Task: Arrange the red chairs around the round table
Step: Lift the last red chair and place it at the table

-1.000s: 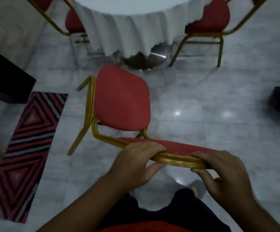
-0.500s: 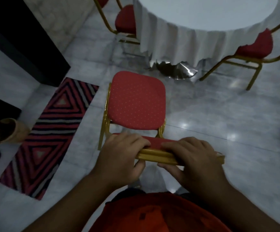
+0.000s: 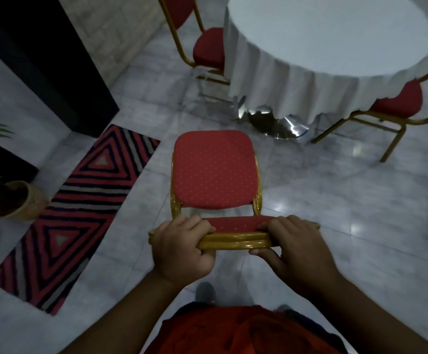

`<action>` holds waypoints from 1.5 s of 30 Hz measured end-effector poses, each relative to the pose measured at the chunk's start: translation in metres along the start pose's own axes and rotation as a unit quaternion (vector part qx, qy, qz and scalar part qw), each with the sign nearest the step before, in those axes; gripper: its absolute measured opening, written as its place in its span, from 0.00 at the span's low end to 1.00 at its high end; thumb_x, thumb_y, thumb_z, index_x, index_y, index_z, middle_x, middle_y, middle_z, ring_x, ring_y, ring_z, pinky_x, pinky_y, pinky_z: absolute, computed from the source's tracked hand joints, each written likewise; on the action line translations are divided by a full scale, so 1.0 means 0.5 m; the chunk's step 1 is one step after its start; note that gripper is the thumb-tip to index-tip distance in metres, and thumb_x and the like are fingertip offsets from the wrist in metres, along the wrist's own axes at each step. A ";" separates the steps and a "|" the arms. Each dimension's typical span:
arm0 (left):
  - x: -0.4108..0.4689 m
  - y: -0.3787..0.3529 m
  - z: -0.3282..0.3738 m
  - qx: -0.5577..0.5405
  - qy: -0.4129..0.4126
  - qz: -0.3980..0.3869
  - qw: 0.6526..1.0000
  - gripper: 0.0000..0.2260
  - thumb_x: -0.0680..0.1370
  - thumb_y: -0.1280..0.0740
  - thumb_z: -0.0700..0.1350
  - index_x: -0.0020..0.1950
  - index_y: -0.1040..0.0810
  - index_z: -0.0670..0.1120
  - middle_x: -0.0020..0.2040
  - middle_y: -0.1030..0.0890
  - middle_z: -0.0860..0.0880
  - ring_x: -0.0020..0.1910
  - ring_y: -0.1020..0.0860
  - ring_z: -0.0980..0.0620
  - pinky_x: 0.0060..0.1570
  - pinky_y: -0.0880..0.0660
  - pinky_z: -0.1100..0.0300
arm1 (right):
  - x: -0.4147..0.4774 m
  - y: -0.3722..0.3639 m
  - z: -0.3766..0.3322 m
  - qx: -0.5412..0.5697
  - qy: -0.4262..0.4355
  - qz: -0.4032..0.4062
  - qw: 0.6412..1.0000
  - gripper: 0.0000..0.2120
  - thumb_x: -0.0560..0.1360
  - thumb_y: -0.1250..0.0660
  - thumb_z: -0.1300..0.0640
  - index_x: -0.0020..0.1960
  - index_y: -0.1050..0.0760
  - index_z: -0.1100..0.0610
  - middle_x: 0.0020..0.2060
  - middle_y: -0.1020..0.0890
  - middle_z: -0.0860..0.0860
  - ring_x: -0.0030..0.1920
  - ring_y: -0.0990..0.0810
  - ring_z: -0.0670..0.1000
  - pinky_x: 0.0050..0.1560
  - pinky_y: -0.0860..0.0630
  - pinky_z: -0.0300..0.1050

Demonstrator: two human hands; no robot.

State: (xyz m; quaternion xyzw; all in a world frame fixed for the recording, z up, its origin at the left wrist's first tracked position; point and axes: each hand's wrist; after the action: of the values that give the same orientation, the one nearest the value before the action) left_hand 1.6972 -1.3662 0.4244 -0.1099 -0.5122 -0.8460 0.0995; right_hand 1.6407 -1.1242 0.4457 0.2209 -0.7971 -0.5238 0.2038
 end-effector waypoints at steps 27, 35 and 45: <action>0.371 -0.239 0.191 -0.033 -0.055 -0.043 0.997 0.16 0.74 0.38 0.65 0.41 0.23 0.54 0.40 0.23 0.59 0.42 0.26 0.55 0.43 0.42 0.57 | 0.106 0.082 0.328 -0.002 -0.173 0.116 0.978 0.13 0.75 0.39 0.37 0.45 0.24 0.45 0.42 0.26 0.40 0.45 0.29 0.46 0.45 0.37 0.48; 0.527 -0.277 0.208 -0.057 -0.078 -0.076 0.992 0.11 0.82 0.45 0.52 0.47 0.24 0.53 0.45 0.26 0.57 0.45 0.31 0.54 0.48 0.32 0.51 | 0.263 0.088 0.397 -0.016 -0.235 0.143 0.961 0.16 0.76 0.43 0.36 0.44 0.27 0.47 0.40 0.28 0.43 0.43 0.31 0.49 0.44 0.35 0.49; 0.573 -0.306 0.203 -0.013 -0.069 -0.068 0.995 0.14 0.80 0.44 0.60 0.45 0.27 0.52 0.42 0.27 0.55 0.43 0.31 0.52 0.47 0.33 0.51 | 0.304 0.089 0.432 -0.038 -0.224 0.164 0.960 0.18 0.76 0.43 0.36 0.43 0.26 0.49 0.38 0.28 0.43 0.41 0.31 0.49 0.42 0.37 0.48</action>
State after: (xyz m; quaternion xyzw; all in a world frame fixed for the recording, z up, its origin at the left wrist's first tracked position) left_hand 1.3890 -1.2222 0.4236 -0.1345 -0.5129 -0.8478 0.0042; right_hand 1.3899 -1.0337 0.4218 -0.0435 -0.8270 -0.5493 0.1117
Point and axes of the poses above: each hand's wrist, its own x-axis towards the middle knuckle, its own y-axis out of the back of the hand, z = x × y
